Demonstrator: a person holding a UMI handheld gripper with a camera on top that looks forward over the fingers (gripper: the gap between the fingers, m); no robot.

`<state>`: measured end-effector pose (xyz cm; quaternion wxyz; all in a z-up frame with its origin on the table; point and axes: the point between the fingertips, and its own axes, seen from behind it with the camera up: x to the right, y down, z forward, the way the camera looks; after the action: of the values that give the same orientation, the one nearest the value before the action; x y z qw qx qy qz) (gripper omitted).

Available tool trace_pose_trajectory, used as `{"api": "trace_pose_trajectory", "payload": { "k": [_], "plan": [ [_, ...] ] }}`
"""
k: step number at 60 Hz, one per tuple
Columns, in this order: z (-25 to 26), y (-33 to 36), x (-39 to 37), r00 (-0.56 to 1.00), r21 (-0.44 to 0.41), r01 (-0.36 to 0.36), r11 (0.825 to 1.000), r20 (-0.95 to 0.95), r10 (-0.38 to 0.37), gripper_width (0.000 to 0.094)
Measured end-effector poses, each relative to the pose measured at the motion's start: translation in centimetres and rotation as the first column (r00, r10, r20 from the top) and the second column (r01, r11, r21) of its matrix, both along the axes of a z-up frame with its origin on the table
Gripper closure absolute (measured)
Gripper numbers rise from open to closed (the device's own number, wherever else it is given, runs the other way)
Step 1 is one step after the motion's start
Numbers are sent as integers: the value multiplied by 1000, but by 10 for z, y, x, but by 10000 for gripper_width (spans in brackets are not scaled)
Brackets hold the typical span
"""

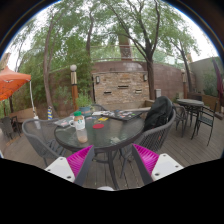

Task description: Pour water

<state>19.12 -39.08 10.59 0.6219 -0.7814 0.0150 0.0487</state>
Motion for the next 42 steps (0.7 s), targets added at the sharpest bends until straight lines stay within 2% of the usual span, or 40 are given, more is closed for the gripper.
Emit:
{"api": "trace_pose_trajectory", "payload": {
  "k": [7,18,20,23,37,42],
  "plan": [
    [-6,5,-3,1000,-24,3,1000,1,-3,107],
    [-6,45,-36,999,-32,-34,999,19,35,107],
    [-15,63,-29,998,-23,-51,998,20,52,106],
    [-2,72,-64,998,-5,-68,998,16,68,103],
    [-14,164,-151,985,72,-171,983,17,170,104],
    [-21,196,-171,984,80,-178,981,40,175,112]
  ]
}}
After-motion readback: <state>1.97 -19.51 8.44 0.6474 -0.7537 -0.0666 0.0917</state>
